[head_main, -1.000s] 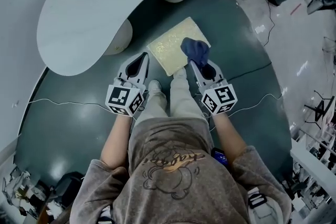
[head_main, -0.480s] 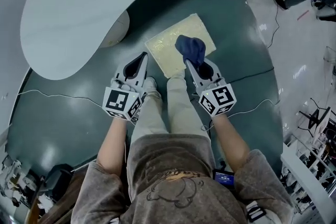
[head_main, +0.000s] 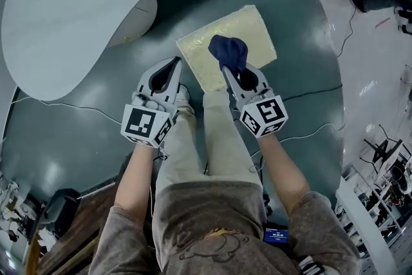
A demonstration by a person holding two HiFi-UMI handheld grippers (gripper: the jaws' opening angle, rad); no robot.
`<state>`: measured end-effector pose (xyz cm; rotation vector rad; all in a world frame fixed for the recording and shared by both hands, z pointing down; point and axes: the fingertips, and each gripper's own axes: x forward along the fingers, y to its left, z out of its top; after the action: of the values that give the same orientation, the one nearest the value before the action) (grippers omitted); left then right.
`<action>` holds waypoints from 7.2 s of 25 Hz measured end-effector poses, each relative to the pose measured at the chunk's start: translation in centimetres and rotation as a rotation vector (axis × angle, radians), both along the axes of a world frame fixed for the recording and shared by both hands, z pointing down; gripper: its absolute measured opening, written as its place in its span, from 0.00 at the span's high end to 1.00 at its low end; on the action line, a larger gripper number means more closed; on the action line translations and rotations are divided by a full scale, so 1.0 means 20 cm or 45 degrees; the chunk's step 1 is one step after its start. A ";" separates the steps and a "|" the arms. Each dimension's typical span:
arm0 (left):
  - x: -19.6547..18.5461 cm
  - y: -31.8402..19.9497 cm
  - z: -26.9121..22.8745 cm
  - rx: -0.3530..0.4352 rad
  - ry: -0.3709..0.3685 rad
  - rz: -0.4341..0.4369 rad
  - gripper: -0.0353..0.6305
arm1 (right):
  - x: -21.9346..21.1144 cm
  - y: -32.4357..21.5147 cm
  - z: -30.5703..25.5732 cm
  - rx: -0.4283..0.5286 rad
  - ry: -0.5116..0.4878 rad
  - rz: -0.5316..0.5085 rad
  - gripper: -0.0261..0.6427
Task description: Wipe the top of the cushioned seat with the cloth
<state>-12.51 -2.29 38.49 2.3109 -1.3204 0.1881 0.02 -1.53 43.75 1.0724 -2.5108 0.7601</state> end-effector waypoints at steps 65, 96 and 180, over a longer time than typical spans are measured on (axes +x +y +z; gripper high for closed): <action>0.03 -0.12 0.39 -0.164 0.019 -0.128 0.92 | -0.12 -0.34 1.06 -0.146 0.445 -0.407 0.83; 0.27 -0.23 0.42 -0.188 0.004 -0.050 0.92 | 0.62 -0.82 1.10 -0.040 0.661 -0.295 0.82; 0.09 0.12 0.39 -0.191 0.036 0.033 0.92 | -0.11 0.30 1.10 -0.196 0.525 -0.397 0.83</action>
<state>-10.81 0.14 46.19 2.1974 -1.2199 0.2532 -2.16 4.41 65.68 0.6794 -2.1555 0.5635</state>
